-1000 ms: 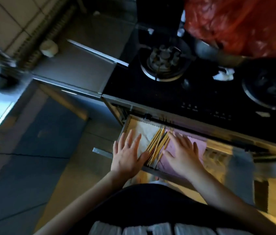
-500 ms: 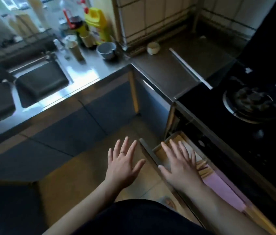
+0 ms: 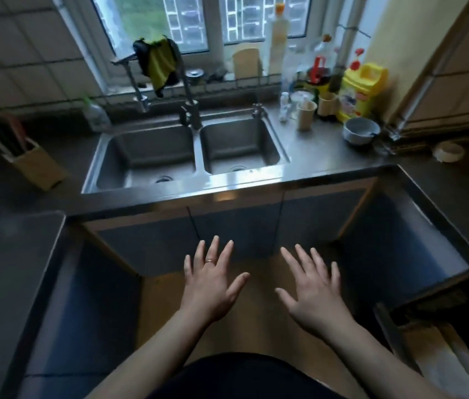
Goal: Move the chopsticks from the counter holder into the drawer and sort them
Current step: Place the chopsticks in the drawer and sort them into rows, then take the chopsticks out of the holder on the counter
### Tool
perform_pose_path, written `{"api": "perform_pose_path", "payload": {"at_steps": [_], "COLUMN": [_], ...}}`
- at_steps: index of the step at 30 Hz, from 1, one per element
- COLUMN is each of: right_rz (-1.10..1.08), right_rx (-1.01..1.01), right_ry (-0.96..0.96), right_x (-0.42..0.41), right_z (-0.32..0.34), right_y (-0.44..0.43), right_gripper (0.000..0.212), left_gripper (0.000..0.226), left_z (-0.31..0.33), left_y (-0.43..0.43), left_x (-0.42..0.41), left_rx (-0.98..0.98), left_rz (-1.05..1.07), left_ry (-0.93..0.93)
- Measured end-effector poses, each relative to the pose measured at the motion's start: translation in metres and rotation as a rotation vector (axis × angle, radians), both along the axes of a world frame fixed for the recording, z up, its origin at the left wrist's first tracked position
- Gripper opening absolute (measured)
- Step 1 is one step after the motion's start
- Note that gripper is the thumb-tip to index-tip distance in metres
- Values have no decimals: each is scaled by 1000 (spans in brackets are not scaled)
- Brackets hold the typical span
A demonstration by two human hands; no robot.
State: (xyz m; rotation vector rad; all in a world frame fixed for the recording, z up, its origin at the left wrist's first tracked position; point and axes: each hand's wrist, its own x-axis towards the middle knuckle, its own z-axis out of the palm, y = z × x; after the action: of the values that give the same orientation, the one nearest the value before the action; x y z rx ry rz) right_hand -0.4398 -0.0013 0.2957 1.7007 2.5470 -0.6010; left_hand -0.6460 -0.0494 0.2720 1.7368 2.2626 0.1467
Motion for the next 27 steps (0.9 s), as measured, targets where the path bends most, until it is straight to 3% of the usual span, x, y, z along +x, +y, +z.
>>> {"api": "perform_pose_path", "payload": {"at_steps": [6,16,27], "right_rz": [223,569,784], "right_rx": [25,50,60], "right_ry": [9,39,114], "right_x": [-143,-314,-515], "right_z": [13,21,21], "right_y": [10,44,132], "right_gripper": [76,76,73], "left_gripper": [74,76,73], "left_z": [11,14,25], "left_y": [-26,-56,-6], "left_x": [-121,-254,-404], "left_rx": [-18,51,64], "left_rz": [220,588,875], "left_ry": [-7,-59,-47]}}
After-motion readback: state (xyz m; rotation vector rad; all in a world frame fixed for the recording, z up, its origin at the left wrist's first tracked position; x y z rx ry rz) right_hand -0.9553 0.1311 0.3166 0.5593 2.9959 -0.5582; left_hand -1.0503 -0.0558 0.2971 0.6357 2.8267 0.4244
